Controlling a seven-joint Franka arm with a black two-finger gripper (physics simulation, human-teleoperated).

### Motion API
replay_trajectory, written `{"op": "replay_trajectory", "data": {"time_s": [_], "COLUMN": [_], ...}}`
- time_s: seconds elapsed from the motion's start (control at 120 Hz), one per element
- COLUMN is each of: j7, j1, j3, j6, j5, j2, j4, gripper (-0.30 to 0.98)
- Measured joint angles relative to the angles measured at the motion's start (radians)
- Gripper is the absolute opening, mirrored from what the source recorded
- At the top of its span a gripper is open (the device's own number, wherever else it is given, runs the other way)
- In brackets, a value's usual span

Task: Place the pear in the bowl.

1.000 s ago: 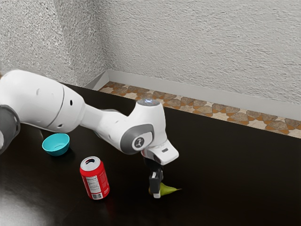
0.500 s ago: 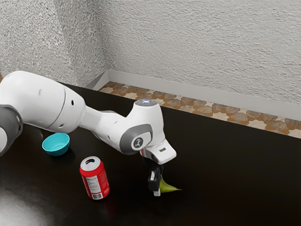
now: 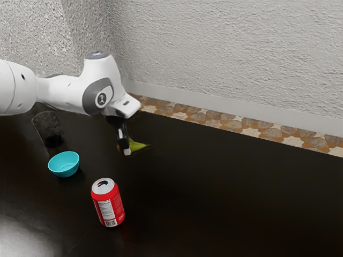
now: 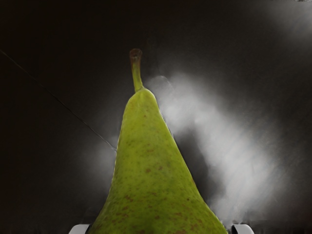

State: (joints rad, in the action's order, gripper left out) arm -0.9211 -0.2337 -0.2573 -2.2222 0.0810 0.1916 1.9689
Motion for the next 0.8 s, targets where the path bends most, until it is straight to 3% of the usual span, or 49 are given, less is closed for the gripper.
{"op": "replay_trajectory", "data": {"time_s": [0.158, 0.333, 0.575, 0.8], "j7": [-0.006, -0.014, -0.035, -0.050], "j1": [0.001, 0.006, 0.088, 0.089], "j3": [-0.199, -0.307, -0.340, -0.340], "j6": [0.097, 0.162, 0.151, 0.129], "j5": [-0.005, -0.022, -0.029, 0.039], "j2": [-0.019, -0.020, 0.041, 0.119], "j4": [-0.010, 0.024, 0.005, -0.072], "gripper": [0.27, 0.28, 0.28, 0.28]}}
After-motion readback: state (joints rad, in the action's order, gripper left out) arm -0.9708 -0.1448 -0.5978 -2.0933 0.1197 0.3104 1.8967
